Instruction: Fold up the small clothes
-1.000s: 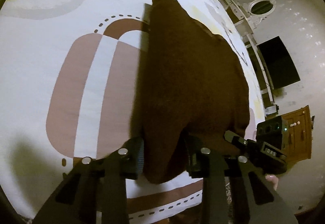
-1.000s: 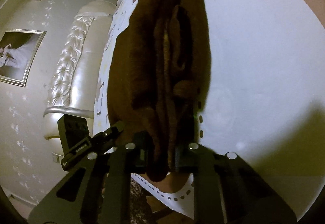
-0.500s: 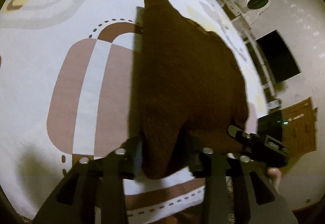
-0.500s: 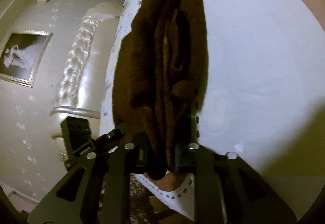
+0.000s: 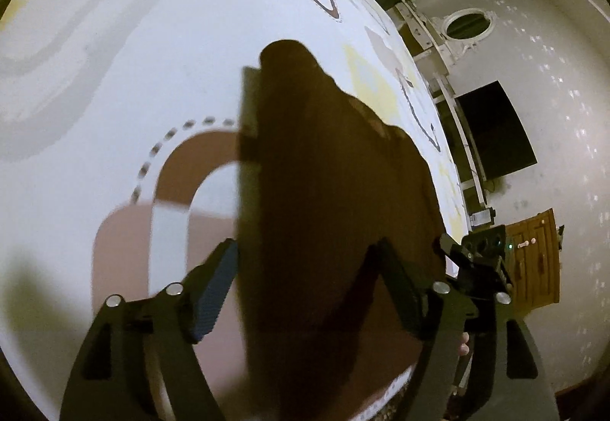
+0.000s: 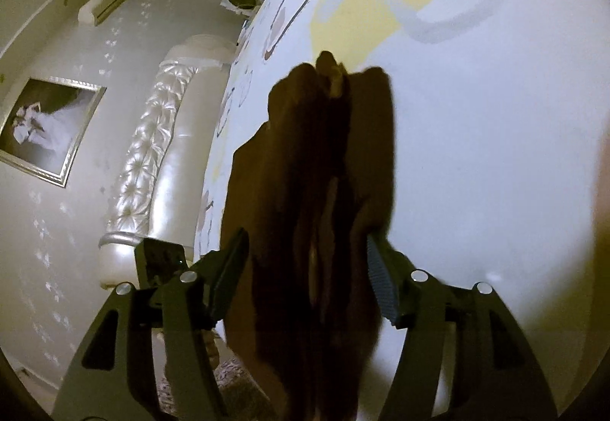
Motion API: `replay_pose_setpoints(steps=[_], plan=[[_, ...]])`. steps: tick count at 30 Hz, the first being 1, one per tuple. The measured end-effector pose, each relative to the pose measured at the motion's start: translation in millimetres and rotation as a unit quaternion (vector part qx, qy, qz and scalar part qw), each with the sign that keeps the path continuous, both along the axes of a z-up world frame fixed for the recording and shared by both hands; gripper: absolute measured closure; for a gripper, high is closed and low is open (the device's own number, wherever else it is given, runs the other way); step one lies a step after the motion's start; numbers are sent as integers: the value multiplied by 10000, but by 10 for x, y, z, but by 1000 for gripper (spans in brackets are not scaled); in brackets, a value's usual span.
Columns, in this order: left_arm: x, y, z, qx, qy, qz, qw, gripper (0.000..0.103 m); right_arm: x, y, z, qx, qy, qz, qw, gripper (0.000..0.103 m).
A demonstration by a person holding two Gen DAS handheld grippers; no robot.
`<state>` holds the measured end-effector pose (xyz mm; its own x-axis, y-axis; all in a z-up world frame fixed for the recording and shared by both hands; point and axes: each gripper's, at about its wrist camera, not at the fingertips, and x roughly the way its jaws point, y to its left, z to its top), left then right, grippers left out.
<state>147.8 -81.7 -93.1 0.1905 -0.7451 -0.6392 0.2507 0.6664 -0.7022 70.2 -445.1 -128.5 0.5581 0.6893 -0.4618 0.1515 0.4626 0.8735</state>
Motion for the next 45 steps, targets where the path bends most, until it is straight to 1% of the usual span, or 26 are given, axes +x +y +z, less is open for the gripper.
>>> replay_pose_setpoints(steps=[4, 5, 6, 7, 9, 12, 14, 17, 19, 21, 23, 24, 26, 27, 28, 29, 31, 33, 35, 36, 37, 38, 39, 40, 41, 45], plan=[[150, -92, -8, 8, -120, -35, 9999, 29, 214, 48, -34, 8, -89, 166, 9998, 42], [159, -110, 1, 48, -173, -59, 9998, 31, 255, 65, -36, 8, -123, 217, 9997, 42], [157, -139, 10, 174, -272, -50, 9995, 44, 263, 69, -41, -6, -136, 252, 9996, 44], [148, -157, 10, 285, -329, -80, 9990, 50, 277, 88, -34, -76, -145, 307, 9994, 50], [132, -181, 5, 404, -410, -109, 9983, 58, 276, 121, -25, -264, -134, 371, 9989, 56], [134, -167, 16, 386, -369, -56, 9986, 59, 208, 69, -34, -179, -127, 196, 9996, 61], [139, -182, 20, 436, -367, -68, 9984, 59, 84, -1, -24, -275, -90, 8, 9996, 65], [144, -234, 34, 593, -489, -158, 9969, 59, -62, -139, -29, -270, -23, -303, 9992, 73], [132, -257, 43, 670, -558, -181, 9960, 58, -87, -230, -44, -259, -5, -488, 9985, 79], [138, -262, 36, 685, -555, -156, 9960, 58, -130, -317, -54, -280, 61, -668, 9974, 81], [145, -257, 31, 666, -518, -131, 9963, 56, -128, -366, -81, -206, 108, -644, 9977, 82], [148, -250, 35, 634, -511, -138, 9966, 56, -121, -372, -80, -177, 94, -629, 9978, 80], [151, -240, 35, 601, -504, -181, 9968, 54, -95, -405, -70, -112, 36, -693, 9975, 67], [154, -242, 35, 598, -506, -195, 9967, 53, -70, -423, -70, 8, -25, -740, 9973, 56], [160, -247, 32, 603, -501, -203, 9967, 53, -31, -430, -65, 143, -86, -760, 9970, 47], [162, -255, 35, 597, -490, -206, 9968, 50, 40, -435, -58, 264, -154, -756, 9967, 44], [169, -281, 50, 609, -492, -234, 9967, 47, 173, -420, -25, 298, -199, -720, 9968, 36], [173, -303, 58, 628, -498, -253, 9965, 44, 320, -368, -22, 253, -174, -618, 9976, 34], [176, -326, 61, 658, -510, -267, 9962, 42, 457, -304, -17, 89, -127, -484, 9987, 34], [175, -332, 63, 687, -524, -276, 9959, 42, 502, -282, -10, 4, -115, -428, 9990, 36], [171, -344, 66, 735, -544, -292, 9954, 42, 544, -259, 0, -104, -92, -395, 9991, 57], [169, -356, 71, 781, -563, -310, 9949, 42, 573, -243, -1, -216, -31, -363, 9991, 75], [168, -365, 71, 809, -575, -319, 9946, 41, 606, -237, -46, -333, 142, -310, 9989, 84], [162, -379, 73, 849, -593, -330, 9941, 41, 612, -251, -101, -297, 245, -356, 9986, 85], [160, -390, 72, 883, -609, -339, 9937, 41, 602, -274, -141, -203, 258, -403, 9986, 85], [147, -437, 69, 978, -689, -352, 9922, 39, 543, -306, -198, -90, 177, -501, 9985, 86]])
